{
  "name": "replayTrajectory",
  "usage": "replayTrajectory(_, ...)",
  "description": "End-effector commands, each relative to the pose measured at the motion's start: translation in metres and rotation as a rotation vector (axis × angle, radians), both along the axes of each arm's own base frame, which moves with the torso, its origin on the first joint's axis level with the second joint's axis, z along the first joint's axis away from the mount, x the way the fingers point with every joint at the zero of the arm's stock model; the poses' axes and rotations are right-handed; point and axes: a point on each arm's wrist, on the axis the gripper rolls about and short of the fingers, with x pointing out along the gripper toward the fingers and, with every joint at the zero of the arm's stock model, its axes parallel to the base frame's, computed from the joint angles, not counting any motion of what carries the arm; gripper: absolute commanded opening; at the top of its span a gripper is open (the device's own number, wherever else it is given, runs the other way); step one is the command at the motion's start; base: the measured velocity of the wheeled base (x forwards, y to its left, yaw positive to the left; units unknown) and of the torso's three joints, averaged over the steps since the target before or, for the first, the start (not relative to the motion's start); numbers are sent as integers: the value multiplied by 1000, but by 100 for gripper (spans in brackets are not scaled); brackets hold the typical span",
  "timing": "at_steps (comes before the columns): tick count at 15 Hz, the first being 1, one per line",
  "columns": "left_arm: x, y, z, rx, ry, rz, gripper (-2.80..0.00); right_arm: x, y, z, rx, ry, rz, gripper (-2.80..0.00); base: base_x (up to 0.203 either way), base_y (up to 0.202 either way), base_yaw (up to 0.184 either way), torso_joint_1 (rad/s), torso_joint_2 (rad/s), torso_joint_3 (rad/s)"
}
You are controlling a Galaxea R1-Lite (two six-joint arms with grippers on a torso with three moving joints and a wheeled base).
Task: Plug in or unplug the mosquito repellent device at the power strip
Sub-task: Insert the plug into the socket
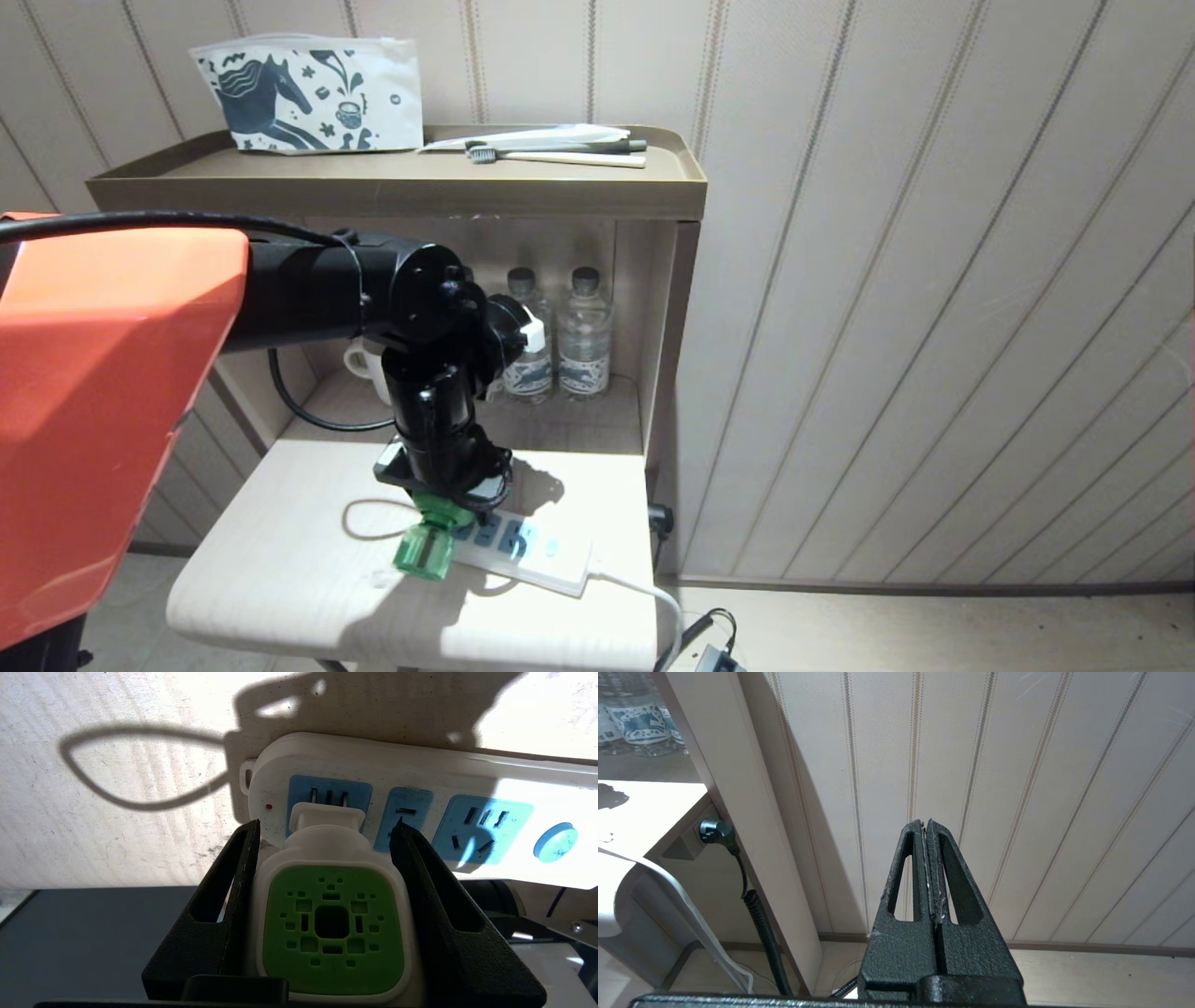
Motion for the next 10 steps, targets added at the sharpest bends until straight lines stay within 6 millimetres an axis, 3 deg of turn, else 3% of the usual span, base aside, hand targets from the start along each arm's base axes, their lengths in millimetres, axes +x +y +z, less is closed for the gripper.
replayTrajectory(1,4,-2,-11,14,3,1,-280,0,0,0,0,-1,0,-280,0,0,0,0,0,0)
replayTrajectory(6,8,-3,-14,22,-17,1,-280,0,0,0,0,0,0,-280,0,0,0,0,0,0)
replayTrajectory(10,2,2,-1,19,-21,9,-280,0,0,0,0,0,0,-280,0,0,0,0,0,0)
